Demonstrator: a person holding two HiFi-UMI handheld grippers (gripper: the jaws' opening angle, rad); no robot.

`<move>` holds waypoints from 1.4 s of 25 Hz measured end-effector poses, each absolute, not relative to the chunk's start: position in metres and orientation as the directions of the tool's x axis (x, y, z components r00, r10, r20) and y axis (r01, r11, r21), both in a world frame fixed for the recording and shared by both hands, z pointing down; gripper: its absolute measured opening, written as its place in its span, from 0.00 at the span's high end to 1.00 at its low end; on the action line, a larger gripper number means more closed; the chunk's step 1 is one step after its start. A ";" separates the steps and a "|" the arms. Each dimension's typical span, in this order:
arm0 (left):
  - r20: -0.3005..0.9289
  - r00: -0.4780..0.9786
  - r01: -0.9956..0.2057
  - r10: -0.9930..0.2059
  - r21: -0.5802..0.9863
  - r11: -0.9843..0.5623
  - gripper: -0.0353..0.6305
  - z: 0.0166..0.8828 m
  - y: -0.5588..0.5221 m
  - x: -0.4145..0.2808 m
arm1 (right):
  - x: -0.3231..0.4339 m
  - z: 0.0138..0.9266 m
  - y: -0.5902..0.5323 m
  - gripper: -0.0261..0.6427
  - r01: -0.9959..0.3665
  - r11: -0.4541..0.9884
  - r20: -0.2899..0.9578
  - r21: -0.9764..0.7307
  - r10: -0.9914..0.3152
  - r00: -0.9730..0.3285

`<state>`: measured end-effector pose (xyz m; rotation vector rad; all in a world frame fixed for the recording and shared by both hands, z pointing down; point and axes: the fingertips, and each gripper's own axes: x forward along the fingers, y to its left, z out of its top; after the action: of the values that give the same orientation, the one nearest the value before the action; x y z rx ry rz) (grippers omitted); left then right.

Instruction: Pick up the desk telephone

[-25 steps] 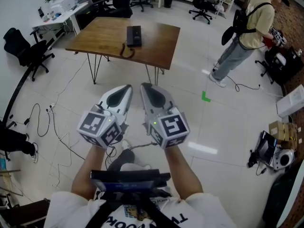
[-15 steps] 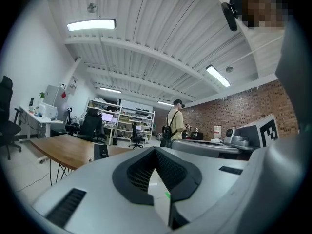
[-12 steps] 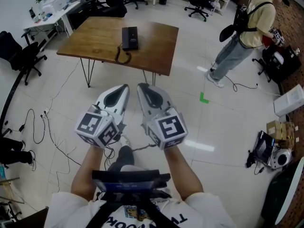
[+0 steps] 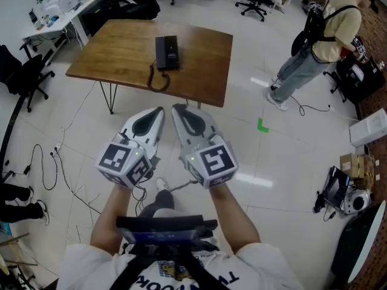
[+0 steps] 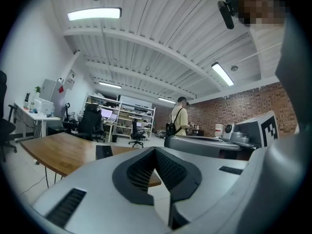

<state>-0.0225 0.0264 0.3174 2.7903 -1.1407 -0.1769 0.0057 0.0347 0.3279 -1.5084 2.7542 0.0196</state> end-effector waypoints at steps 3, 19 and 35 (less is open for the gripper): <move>-0.062 0.719 -0.680 -0.692 0.145 -0.719 0.95 0.314 0.000 -0.027 | -0.002 0.330 0.008 0.96 -0.844 0.536 0.012 0.017 -0.844 -0.536; -0.072 0.771 -0.618 -0.633 0.155 -0.771 0.95 0.318 -0.097 -0.064 | -0.034 0.337 -0.087 0.96 -0.880 0.474 0.060 0.027 -0.879 -0.472; -0.064 0.772 -0.609 -0.633 0.213 -0.764 0.95 0.338 -0.152 -0.059 | -0.026 0.355 -0.138 0.96 -0.879 0.478 0.067 -0.001 -0.877 -0.477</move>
<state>-0.0587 -0.1525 0.3378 2.7857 -0.9849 -0.1959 -0.0256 -0.1376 0.3545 -1.6344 2.7489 -0.0568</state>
